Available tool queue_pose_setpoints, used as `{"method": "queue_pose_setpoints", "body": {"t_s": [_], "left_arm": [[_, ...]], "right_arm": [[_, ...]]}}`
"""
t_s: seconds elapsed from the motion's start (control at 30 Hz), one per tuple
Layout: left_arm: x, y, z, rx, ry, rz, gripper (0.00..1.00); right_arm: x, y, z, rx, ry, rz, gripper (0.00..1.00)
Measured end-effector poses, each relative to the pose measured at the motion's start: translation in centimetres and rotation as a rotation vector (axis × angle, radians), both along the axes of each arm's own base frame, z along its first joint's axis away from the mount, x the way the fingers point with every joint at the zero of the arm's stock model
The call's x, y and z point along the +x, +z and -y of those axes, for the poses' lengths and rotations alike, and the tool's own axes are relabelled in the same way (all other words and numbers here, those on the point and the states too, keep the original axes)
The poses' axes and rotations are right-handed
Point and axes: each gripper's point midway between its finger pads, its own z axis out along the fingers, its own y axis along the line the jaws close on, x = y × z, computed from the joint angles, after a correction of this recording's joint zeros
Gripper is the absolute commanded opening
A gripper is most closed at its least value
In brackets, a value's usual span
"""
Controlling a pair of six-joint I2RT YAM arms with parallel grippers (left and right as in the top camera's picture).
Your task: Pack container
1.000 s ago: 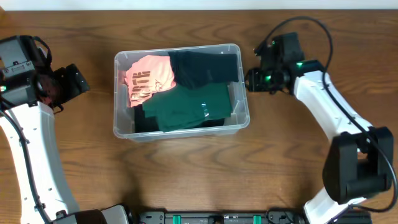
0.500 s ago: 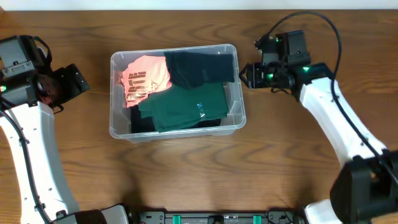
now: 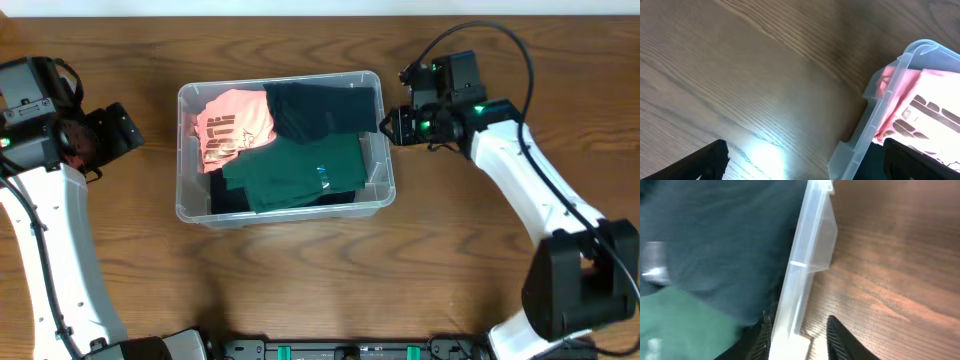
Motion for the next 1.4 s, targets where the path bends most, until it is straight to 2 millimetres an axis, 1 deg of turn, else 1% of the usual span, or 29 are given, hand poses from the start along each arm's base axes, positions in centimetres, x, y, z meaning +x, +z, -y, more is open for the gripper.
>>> {"method": "queue_pose_setpoints", "body": {"t_s": [0.07,0.23,0.33,0.43,0.63,0.9,1.07,1.4], "left_arm": [[0.0,0.0,0.0,0.000,0.000,0.000,0.98],[0.0,0.0,0.0,0.000,0.000,0.000,0.98],[0.0,0.0,0.0,0.000,0.000,0.000,0.98],[0.0,0.0,0.0,0.000,0.000,0.000,0.98],[0.0,0.0,0.0,0.000,0.000,0.000,0.98],[0.0,0.0,0.0,0.000,0.000,0.000,0.98],[0.0,0.0,0.0,0.000,0.000,0.000,0.98],[0.0,0.0,0.0,0.000,0.000,0.000,0.98]], "right_arm": [[-0.1,-0.5,-0.4,0.002,0.011,-0.008,0.30],[-0.4,-0.7,-1.2,-0.006,0.028,-0.014,0.11],[-0.2,-0.8,-0.8,-0.006,-0.029,-0.036,0.05],[0.1,-0.8,0.1,-0.028,-0.091,-0.052,0.04],[0.3,-1.0,1.9,-0.033,-0.138,-0.076,0.01],[0.3,-1.0,5.0,-0.034,-0.247,-0.133,0.01],[0.1,-1.0,6.6,-0.078,-0.338,-0.155,0.02],[0.4,-1.0,8.7,-0.140,-0.446,-0.146,0.03]]}}
